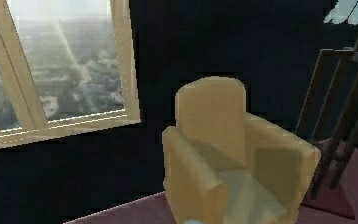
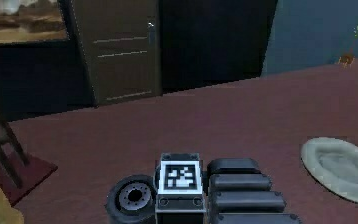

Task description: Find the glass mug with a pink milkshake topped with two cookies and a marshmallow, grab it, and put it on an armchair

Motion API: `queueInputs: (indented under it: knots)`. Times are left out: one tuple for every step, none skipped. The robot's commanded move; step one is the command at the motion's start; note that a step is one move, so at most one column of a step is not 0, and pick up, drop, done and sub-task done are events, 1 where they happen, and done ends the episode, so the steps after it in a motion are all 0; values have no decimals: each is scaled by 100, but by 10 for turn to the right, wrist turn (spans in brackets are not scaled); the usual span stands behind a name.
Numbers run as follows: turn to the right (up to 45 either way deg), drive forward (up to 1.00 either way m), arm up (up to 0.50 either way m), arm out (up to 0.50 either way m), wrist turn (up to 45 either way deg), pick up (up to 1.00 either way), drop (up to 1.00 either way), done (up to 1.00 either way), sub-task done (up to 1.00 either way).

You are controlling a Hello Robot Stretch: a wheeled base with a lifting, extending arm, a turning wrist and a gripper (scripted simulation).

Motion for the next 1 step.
queueInputs:
  knots:
    - [-120, 0, 0, 0, 0, 0, 0, 0, 0]
